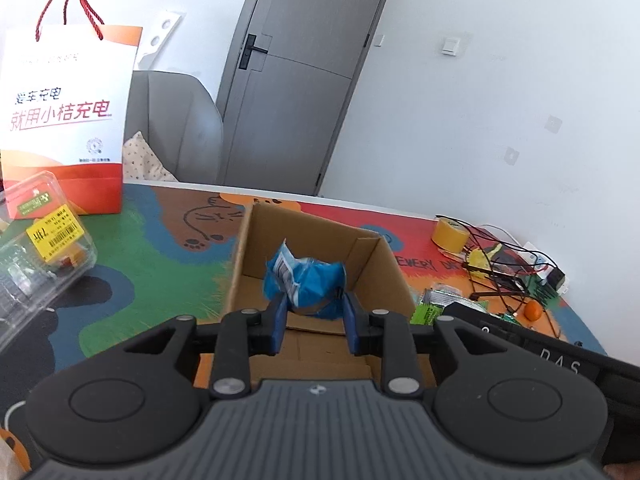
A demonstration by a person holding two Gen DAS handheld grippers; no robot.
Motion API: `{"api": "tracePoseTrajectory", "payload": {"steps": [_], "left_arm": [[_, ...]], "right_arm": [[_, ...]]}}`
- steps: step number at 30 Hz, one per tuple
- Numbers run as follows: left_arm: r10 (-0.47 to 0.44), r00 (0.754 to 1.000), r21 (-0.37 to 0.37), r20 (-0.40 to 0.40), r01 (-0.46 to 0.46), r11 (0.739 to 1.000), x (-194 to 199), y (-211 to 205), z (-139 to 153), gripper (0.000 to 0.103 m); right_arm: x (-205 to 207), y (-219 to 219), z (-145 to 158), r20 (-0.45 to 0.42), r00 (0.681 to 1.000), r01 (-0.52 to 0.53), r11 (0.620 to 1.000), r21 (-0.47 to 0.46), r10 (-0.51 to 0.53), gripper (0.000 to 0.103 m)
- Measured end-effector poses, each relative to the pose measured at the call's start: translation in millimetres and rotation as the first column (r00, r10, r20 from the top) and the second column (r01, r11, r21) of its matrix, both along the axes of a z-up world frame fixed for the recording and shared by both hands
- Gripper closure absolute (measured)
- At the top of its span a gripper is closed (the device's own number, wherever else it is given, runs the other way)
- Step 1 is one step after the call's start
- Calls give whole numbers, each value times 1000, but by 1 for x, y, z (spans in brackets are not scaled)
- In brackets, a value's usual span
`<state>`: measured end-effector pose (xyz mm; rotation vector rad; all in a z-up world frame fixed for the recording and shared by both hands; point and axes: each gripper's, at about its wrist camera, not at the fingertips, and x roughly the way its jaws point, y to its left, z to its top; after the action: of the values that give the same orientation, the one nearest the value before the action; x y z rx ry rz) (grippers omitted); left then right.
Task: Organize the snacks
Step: 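Carry the blue bag into the box and open the left gripper while the right drops the green bag in, then move both open grippers back from the box over the snacks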
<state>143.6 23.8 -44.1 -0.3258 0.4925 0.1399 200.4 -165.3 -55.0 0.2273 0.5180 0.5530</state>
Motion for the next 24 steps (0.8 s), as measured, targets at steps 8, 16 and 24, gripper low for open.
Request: {"api": "tracePoseTrajectory", "payload": {"steps": [8, 16, 24], "left_arm": [[40, 999, -4, -5, -40, 999, -7, 20, 1, 69], [76, 997, 2, -11, -76, 997, -17, 31, 1, 42], [67, 998, 29, -2, -67, 997, -17, 15, 4, 15]], "right_arm": [[7, 25, 0, -7, 999, -38, 999, -1, 38, 67], [9, 42, 1, -26, 999, -47, 999, 20, 48, 60], [2, 23, 1, -27, 1000, -4, 1000, 3, 4, 50]]}}
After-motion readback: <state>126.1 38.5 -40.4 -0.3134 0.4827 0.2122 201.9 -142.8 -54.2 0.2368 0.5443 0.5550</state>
